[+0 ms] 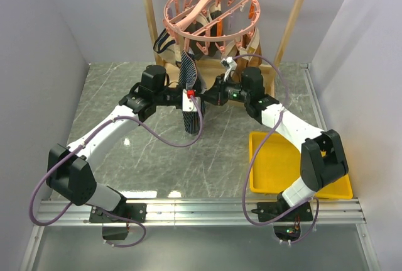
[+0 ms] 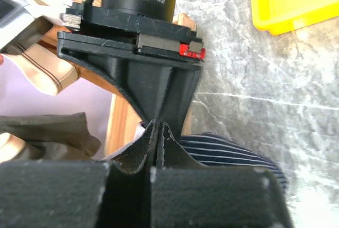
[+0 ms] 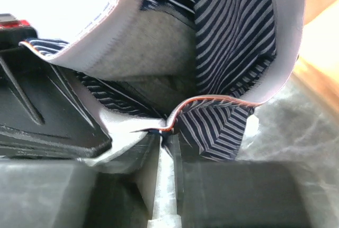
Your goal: Clip the underwear to the hanger
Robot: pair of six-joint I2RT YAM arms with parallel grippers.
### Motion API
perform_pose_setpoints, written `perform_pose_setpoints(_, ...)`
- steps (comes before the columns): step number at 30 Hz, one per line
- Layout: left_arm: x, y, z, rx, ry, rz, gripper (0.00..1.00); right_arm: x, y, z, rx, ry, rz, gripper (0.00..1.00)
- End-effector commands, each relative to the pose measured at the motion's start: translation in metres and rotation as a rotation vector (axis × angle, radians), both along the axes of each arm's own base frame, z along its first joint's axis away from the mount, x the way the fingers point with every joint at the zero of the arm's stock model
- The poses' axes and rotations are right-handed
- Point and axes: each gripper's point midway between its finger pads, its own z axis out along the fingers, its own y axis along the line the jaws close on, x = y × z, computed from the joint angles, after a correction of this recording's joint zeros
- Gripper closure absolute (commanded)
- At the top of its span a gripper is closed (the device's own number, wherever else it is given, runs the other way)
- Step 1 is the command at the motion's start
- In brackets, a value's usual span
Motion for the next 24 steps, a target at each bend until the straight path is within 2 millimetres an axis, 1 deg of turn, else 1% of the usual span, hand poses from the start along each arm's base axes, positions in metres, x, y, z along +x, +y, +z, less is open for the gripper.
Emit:
perform_pose_setpoints(1,-0.005,-0.005,0.04,-0.079,-0.024,-0.02,1.0,0.007,0.009,0.03,0.045,-0.083,0.041,1.0)
perform_pose_setpoints(2,-0.003,-0.005,0.042,-0.087,-0.006,-0.007,0.97,0.006,0.007,0.033,0.051,-0.086,0.042,1.0)
perform_pose_setpoints(3,0.0,-0.005,0.05,-0.115,0.012,0.022,0.88,0.005,0.005,0.037,0.058,-0.089,0.043,1.0)
perform_pose_setpoints(4,0.006,-0.002,0.06,-0.16,0.044,0.072,0.81,0.007,-0.003,0.039,0.062,-0.092,0.03,1.0)
perform_pose_setpoints(5,0.018,0.01,0.074,-0.263,0.153,0.165,0.68,0.004,-0.008,0.044,0.066,-0.095,0.025,1.0)
perform_pose_setpoints(6,0.02,0.022,0.086,-0.323,0.207,0.203,0.61,0.005,-0.013,0.045,0.067,-0.095,0.009,1.0)
perform_pose_setpoints(7,0.02,0.031,0.085,-0.391,0.367,0.253,0.52,0.006,-0.02,0.043,0.063,-0.085,-0.007,1.0)
perform_pose_setpoints(8,0.027,0.052,0.094,-0.443,0.398,0.332,0.5,0.007,-0.031,0.05,0.067,-0.098,-0.026,1.0)
perform_pose_setpoints(9,0.026,0.06,0.095,-0.469,0.438,0.368,0.5,0.007,-0.037,0.05,0.064,-0.096,-0.038,1.0)
perform_pose_setpoints(10,0.025,0.07,0.085,-0.491,0.501,0.417,0.5,0.007,-0.041,0.048,0.057,-0.086,-0.047,1.0)
perform_pose_setpoints(11,0.022,0.075,0.084,-0.505,0.505,0.444,0.51,0.006,-0.047,0.053,0.06,-0.093,-0.055,1.0)
perform_pose_setpoints(12,0.011,0.081,0.094,-0.526,0.472,0.442,0.5,0.006,-0.05,0.053,0.059,-0.091,-0.059,1.0)
perform_pose_setpoints(13,0.006,0.083,0.079,-0.512,0.488,0.448,0.47,0.005,-0.05,0.053,0.053,-0.092,-0.055,1.0)
perform_pose_setpoints(14,0.0,0.083,0.077,-0.511,0.49,0.436,0.47,0.004,-0.051,0.054,0.049,-0.094,-0.053,1.0)
perform_pose_setpoints(15,-0.005,0.082,0.071,-0.501,0.505,0.43,0.5,0.004,-0.052,0.055,0.047,-0.096,-0.055,1.0)
perform_pose_setpoints(16,-0.008,0.076,0.066,-0.489,0.527,0.419,0.59,0.003,-0.051,0.056,0.048,-0.094,-0.054,1.0)
perform_pose_setpoints(17,-0.008,0.07,0.058,-0.472,0.56,0.416,0.64,0.003,-0.052,0.056,0.046,-0.097,-0.055,1.0)
perform_pose_setpoints(18,-0.01,0.065,0.054,-0.461,0.575,0.406,0.69,0.003,-0.052,0.057,0.045,-0.097,-0.056,1.0)
perform_pose_setpoints(19,-0.016,0.053,0.052,-0.458,0.584,0.372,0.78,0.003,-0.053,0.054,0.04,-0.088,-0.06,1.0)
perform_pose_setpoints(21,-0.015,0.041,0.035,-0.451,0.605,0.37,0.82,-0.001,-0.054,0.057,0.038,-0.091,-0.061,1.0)
perform_pose_setpoints(22,-0.018,0.03,0.037,-0.465,0.602,0.34,0.86,-0.002,-0.054,0.057,0.035,-0.087,-0.061,1.0)
perform_pose_setpoints(23,-0.014,0.021,0.022,-0.44,0.638,0.337,0.87,-0.005,-0.056,0.061,0.038,-0.095,-0.063,1.0)
perform_pose_setpoints(24,-0.011,0.016,0.016,-0.43,0.653,0.339,0.88,-0.006,-0.057,0.063,0.036,-0.1,-0.064,1.0)
